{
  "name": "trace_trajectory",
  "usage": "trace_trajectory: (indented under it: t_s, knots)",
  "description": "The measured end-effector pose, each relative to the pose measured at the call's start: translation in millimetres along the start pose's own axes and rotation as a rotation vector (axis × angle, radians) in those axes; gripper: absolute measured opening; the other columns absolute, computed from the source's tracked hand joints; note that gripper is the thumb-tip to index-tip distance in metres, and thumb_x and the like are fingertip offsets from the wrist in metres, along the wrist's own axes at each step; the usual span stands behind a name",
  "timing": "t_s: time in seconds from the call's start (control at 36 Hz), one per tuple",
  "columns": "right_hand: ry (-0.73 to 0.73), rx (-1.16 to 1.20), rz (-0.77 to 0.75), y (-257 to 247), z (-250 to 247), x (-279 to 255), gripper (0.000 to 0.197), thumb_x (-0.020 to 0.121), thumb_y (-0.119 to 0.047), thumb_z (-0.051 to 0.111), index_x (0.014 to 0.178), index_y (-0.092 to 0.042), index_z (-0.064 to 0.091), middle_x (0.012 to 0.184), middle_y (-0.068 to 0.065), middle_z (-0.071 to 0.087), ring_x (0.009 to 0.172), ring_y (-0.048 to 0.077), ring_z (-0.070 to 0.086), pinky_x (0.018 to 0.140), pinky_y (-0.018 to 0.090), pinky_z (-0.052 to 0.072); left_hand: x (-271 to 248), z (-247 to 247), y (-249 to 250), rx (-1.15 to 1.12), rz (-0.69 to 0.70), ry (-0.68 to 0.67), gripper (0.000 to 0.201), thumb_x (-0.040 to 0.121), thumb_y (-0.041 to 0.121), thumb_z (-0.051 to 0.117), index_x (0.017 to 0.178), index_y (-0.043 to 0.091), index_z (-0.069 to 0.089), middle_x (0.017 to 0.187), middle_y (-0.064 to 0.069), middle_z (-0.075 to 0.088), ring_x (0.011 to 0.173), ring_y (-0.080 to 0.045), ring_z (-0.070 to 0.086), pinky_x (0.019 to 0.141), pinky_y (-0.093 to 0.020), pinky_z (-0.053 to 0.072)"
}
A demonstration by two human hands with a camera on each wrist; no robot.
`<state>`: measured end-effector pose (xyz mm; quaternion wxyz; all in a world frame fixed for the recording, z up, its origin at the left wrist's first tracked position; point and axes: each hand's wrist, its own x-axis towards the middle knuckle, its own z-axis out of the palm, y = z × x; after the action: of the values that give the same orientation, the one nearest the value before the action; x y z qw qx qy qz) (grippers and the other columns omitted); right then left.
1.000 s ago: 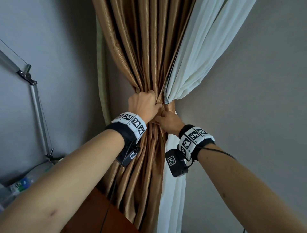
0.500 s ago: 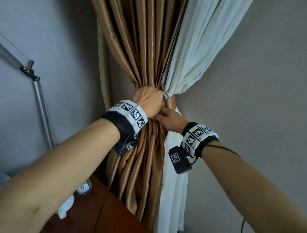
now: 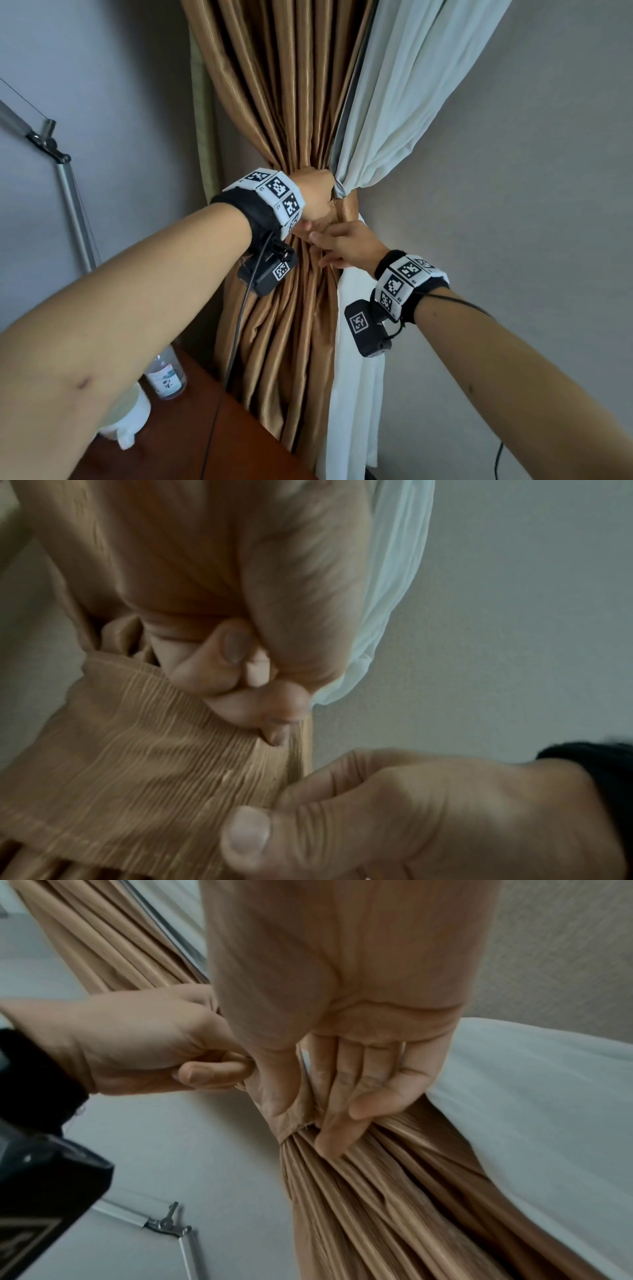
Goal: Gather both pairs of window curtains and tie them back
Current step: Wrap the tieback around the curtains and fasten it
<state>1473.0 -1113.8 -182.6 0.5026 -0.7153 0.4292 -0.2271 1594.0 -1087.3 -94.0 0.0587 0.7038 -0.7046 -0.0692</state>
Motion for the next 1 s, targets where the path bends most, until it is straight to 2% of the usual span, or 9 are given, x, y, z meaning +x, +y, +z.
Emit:
trace_trajectory:
  t_s: [0.17,0.22,0.28,0.33,0.53,0.67,0.78,0.86,1.0]
  knots:
    - [0.072,0.021,-0.006,3,10,7,0.023,0.085,-0.031,0.073,0.075,-0.011,0.069,0.082,0.007,0.074,0.059,0.011,0.068,0.050,0.016,0.048,9,3,-9,-0.091,0.005,0.018,0.037,0.095,0.035,0.057,0.079,0.005,0.072,0.035,0.006,0.055,0.045,-0.003,0.059,0.071,-0.025,0.052]
    - [0.138,-0.027,-0.062,7,17,12,0.026,0.086,-0.030,0.073,0.068,-0.012,0.067,0.072,0.005,0.071,0.057,0.013,0.066,0.053,0.021,0.050,10,6,-11,-0.114,-0.002,0.048,0.037,0.094,0.036,0.059,0.075,0.006,0.072,0.044,0.002,0.062,0.040,0.000,0.058,0.069,-0.024,0.052]
    - [0.180,-0.116,-0.101,8,24,13,0.025,0.087,-0.031,0.069,0.072,-0.011,0.066,0.068,0.004,0.068,0.064,0.018,0.066,0.068,0.034,0.057,13,10,-14,-0.115,-0.009,0.069,0.033,0.092,0.034,0.063,0.074,0.007,0.072,0.058,-0.003,0.068,0.052,-0.006,0.066,0.075,-0.030,0.056]
    - [0.191,-0.173,-0.112,6,27,10,0.022,0.090,-0.030,0.065,0.078,-0.012,0.065,0.072,0.006,0.067,0.070,0.020,0.063,0.076,0.036,0.053,14,13,-17,-0.111,-0.012,0.102,0.032,0.089,0.033,0.066,0.072,0.007,0.072,0.063,-0.006,0.070,0.066,-0.017,0.070,0.080,-0.036,0.057]
    - [0.163,-0.277,-0.118,1,11,-2,0.024,0.093,-0.034,0.056,0.086,-0.013,0.064,0.073,0.001,0.061,0.069,0.016,0.058,0.067,0.028,0.046,18,18,-28,-0.242,-0.045,0.115,0.029,0.091,0.036,0.063,0.076,0.014,0.073,0.063,-0.005,0.072,0.048,-0.009,0.068,0.071,-0.029,0.058]
    - [0.165,-0.372,-0.173,-4,-4,-11,0.031,0.096,-0.029,0.052,0.065,-0.025,0.047,0.068,-0.003,0.055,0.061,0.009,0.050,0.056,0.019,0.037,21,17,-25,-0.300,-0.082,0.117,0.031,0.094,0.036,0.060,0.086,0.010,0.075,0.055,-0.003,0.069,0.043,-0.004,0.064,0.064,-0.023,0.054]
    - [0.303,-0.547,-0.356,4,-3,-11,0.021,0.094,-0.019,0.056,0.078,-0.007,0.056,0.084,0.004,0.050,0.076,0.016,0.046,0.065,0.026,0.031,22,15,-18,-0.319,-0.126,0.104,0.034,0.095,0.036,0.057,0.098,0.006,0.073,0.035,0.006,0.056,0.036,-0.004,0.059,0.053,-0.021,0.048]
    - [0.397,-0.533,-0.437,10,2,-9,0.016,0.090,-0.014,0.062,0.085,0.001,0.061,0.092,0.009,0.053,0.081,0.017,0.045,0.070,0.026,0.034,23,14,-16,-0.317,-0.129,0.093,0.031,0.095,0.036,0.059,0.098,0.008,0.072,0.042,0.004,0.059,0.036,-0.005,0.059,0.045,-0.019,0.043]
    - [0.380,-0.493,-0.445,4,10,-11,0.012,0.090,-0.012,0.059,0.096,-0.002,0.062,0.088,0.011,0.066,0.079,0.025,0.057,0.065,0.020,0.034,24,16,-22,-0.350,-0.120,0.069,0.030,0.094,0.036,0.060,0.089,0.010,0.074,0.062,0.001,0.067,0.039,-0.008,0.060,0.061,-0.027,0.055]
